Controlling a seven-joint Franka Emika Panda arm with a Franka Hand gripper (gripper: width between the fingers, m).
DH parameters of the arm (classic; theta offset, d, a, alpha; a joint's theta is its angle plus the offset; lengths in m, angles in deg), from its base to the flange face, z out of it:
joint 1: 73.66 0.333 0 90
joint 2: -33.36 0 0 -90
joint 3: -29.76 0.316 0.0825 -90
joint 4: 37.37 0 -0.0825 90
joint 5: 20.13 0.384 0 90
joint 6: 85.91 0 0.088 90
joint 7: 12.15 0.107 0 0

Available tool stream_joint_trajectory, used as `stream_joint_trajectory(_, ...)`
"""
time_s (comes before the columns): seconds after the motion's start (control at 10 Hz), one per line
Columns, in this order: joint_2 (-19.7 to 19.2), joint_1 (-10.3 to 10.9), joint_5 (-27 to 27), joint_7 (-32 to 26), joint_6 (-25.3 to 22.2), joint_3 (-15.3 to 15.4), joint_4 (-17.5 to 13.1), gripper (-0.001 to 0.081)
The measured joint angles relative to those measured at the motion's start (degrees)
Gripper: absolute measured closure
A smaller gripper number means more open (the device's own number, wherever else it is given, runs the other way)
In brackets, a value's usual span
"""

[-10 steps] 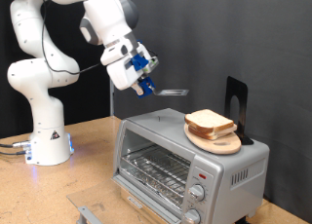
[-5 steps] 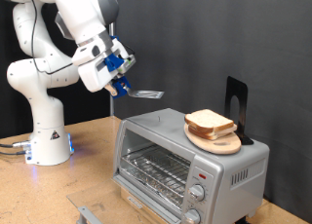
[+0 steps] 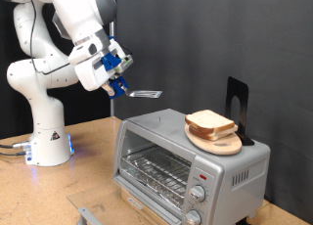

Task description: Make a piece of toast with the oven

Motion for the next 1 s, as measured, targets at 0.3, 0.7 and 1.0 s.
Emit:
stream_joint_trajectory(0.3, -6.9, -2.0, -7.0, -2.6, -3.7, -0.8, -5.5, 0.0422)
stream_joint_trajectory(0.7, -13.2, -2.2, -8.9, -6.8, -5.5, -0.9, -9.6, 0.0422)
stream_joint_trajectory(1.0, -13.1, -1.5, -7.6, -17.2, -1.3, -1.9, -8.2, 0.0422)
